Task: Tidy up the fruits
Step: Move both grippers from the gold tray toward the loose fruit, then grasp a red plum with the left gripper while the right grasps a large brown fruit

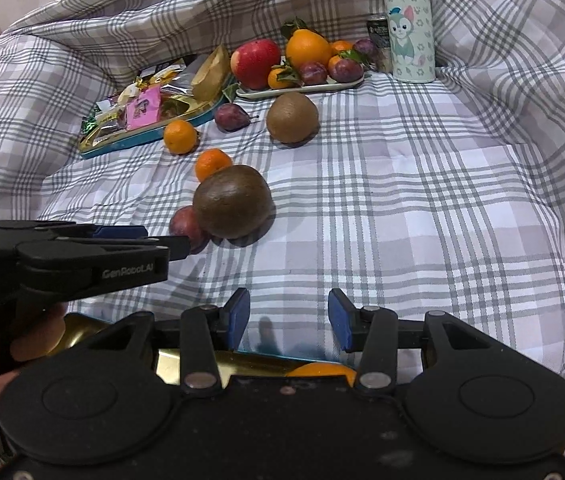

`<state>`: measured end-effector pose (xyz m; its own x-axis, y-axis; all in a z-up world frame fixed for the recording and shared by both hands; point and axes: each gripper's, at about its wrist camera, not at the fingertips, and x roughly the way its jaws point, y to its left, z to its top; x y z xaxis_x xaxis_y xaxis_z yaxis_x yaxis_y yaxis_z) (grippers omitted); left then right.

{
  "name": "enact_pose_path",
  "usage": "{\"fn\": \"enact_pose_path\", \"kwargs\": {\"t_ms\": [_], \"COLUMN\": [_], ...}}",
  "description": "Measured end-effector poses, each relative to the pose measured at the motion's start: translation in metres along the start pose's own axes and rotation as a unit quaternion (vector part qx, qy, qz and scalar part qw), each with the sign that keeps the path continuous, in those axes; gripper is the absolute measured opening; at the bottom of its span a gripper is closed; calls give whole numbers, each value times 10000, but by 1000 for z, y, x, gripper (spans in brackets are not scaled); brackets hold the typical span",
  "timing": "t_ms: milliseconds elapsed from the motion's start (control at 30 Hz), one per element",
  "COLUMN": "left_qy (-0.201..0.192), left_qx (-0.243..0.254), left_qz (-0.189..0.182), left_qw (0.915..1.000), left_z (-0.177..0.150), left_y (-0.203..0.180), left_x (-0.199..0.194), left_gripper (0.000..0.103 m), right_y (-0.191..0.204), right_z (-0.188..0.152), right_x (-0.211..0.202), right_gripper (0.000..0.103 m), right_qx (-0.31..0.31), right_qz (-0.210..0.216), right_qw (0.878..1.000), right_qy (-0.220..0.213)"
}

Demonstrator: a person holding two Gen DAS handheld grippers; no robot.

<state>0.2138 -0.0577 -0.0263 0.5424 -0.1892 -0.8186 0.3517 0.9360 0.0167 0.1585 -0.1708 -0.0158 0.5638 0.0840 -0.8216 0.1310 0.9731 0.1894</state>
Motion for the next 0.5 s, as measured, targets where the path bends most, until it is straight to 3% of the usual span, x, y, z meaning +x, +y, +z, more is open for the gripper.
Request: {"fn": "enact_pose_path", "kwargs": {"t_ms": [167,367,500], "left_qy": [77,101,37], "left_qx": [42,-312,-533], "left_qz": [62,9,-7], "left_qw": [9999,9995,9986], "left_z": [4,10,13], "left_y": [-2,12,26], "left_x": [13,19,18], "left_gripper": [50,51,44], "right_y": [-2,0,3], "right_z": [3,7,11], "right_x": [6,11,16], "right_gripper": [47,47,47], "right_qx": [11,-8,-49], "right_qz": [-25,-43,-39], "right_qw": [10000,10000,10000], "right_qy": [37,67,75]}}
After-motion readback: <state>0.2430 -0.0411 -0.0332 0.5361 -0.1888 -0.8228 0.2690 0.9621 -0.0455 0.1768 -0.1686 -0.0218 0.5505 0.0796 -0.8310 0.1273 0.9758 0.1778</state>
